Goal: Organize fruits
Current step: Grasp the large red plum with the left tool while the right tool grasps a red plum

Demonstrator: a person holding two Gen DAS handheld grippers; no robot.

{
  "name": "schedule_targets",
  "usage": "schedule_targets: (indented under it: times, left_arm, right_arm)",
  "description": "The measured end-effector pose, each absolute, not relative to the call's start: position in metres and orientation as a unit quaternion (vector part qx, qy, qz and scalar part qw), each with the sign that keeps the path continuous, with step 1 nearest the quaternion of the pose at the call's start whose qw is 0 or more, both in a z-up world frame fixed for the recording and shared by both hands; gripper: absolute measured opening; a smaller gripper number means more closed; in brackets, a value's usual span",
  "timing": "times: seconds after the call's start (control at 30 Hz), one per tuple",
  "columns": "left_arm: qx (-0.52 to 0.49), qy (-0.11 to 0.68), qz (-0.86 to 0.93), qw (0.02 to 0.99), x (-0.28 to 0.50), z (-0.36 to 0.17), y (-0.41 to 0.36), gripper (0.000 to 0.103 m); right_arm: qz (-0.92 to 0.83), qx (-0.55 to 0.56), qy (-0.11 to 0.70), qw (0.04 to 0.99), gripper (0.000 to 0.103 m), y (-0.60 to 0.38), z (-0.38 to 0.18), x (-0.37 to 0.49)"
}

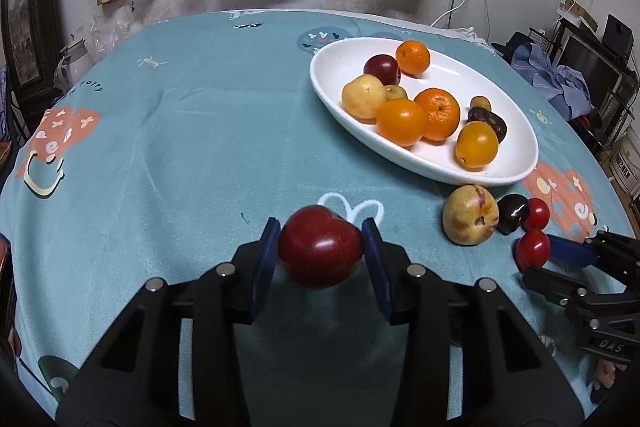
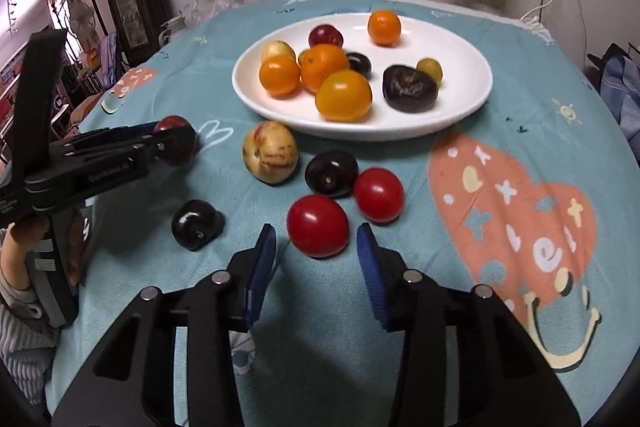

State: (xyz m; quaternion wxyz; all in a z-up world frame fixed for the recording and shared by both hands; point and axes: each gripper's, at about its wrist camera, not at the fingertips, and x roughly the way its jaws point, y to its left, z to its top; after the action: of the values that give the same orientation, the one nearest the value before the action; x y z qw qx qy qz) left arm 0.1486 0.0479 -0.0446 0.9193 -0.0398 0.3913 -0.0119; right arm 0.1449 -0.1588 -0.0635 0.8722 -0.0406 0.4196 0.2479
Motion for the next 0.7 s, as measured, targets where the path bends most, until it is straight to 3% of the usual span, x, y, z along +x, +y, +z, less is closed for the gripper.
schedule_targets:
  times: [0.2, 0.7]
  left_arm:
    - [-0.04, 0.392, -0.012, 0.919, 0.148, -0.045, 0.048, 0.043]
    - [-0.067, 0.371, -0.028, 0.926, 0.131, -0.039, 0.048, 0.042]
  right_arm:
    - [0.249, -0.027, 0.419, 0.872, 0.034, -0.16, -0.065, 0.15]
    - [0.259, 0.001, 0.405, 0.877, 0.031, -0.167, -0.053, 0.147]
